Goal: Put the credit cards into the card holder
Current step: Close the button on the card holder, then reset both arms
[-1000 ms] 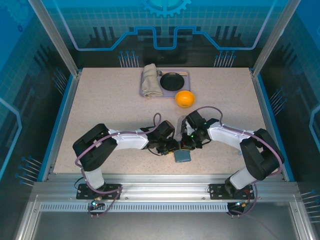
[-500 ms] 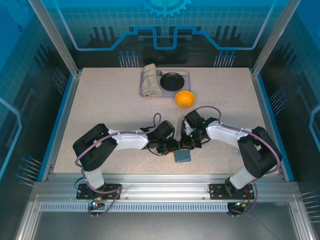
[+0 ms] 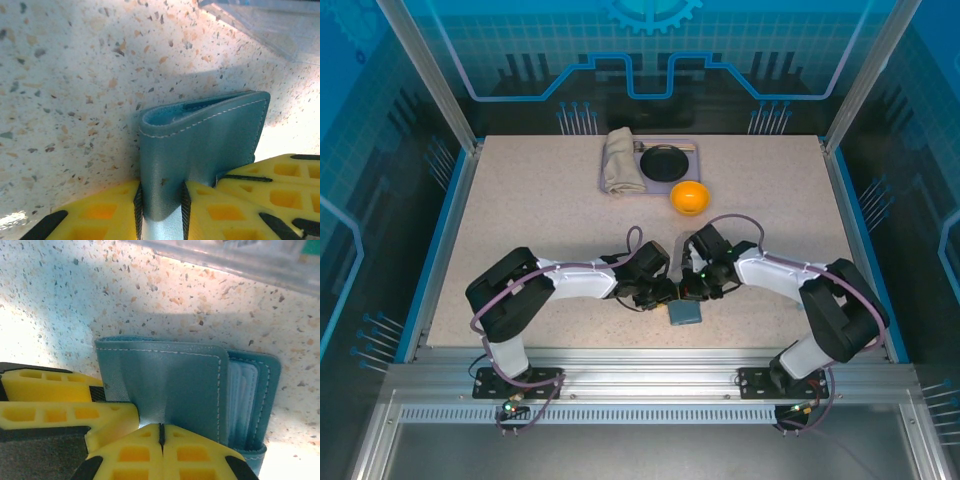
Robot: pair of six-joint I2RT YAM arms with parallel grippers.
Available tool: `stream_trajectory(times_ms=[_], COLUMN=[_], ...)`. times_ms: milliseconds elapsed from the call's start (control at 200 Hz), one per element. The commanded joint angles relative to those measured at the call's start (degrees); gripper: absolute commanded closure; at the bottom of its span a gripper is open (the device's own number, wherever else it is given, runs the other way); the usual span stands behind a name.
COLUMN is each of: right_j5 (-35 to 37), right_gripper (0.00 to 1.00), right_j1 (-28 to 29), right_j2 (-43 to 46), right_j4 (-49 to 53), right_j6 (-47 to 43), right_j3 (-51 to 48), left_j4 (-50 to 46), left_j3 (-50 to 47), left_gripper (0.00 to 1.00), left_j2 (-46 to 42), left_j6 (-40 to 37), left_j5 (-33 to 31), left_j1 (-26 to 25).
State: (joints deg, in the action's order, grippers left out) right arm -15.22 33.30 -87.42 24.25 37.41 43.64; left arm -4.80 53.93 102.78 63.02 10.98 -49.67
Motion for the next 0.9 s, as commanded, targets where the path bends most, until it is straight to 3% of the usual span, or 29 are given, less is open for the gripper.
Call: stream_trajectory(times_ms=[0,160,305,400,470,630,695,750,870,895], right_j5=[6.0,7.4,4.1,4.2,8.7,33.7,43.7,46.0,45.8,46.1], right_gripper=[1.0,1.0,0.97,0.82,0.7,0.24,0.07,0.04,0.02,0.02], right_j1=[3.3,3.4,3.2,2.8,1.8,-4.6,-9.0,-13.9,-19.3,-19.6], right_j2=[-1.7,-2.0,2.0,8.5,14.5,23.2,23.7,22.9,18.9,17.8], right_j4=[0.4,-0.8,0.5,3.0,5.2,10.0,8.8,3.3,-16.5,-19.7], right_j6=[-0.3,-0.4,-1.9,-3.2,-5.1,-9.5,-10.4,-14.5,-25.2,-26.8], right_j3=[-8.2,-10.1,-5.3,-0.3,3.2,6.4,5.4,3.0,-4.4,-5.4], left_j4=[-0.3,-0.1,-0.9,-3.2,-5.3,-15.0,-19.7,-22.9,-25.7,-25.6], left_j3=[-0.1,-0.5,-0.2,0.2,0.4,2.2,2.3,1.5,-1.9,-2.7], left_gripper=[0.72,0.73,0.72,0.7,0.66,0.52,0.38,0.26,0.15,0.03], left_j2=[1.1,0.9,-0.3,-3.1,-6.4,-14.8,-18.0,-20.9,-27.4,-28.9], left_j6=[0.8,1.0,0.1,-1.2,-2.9,-8.6,-11.7,-13.9,-19.8,-21.2], left_j5=[1.3,1.3,0.7,-1.6,-4.3,-15.6,-20.9,-26.4,-36.5,-38.3], left_j1=[-0.6,-0.6,-0.6,-0.6,-0.5,0.3,2.1,4.3,12.0,13.7])
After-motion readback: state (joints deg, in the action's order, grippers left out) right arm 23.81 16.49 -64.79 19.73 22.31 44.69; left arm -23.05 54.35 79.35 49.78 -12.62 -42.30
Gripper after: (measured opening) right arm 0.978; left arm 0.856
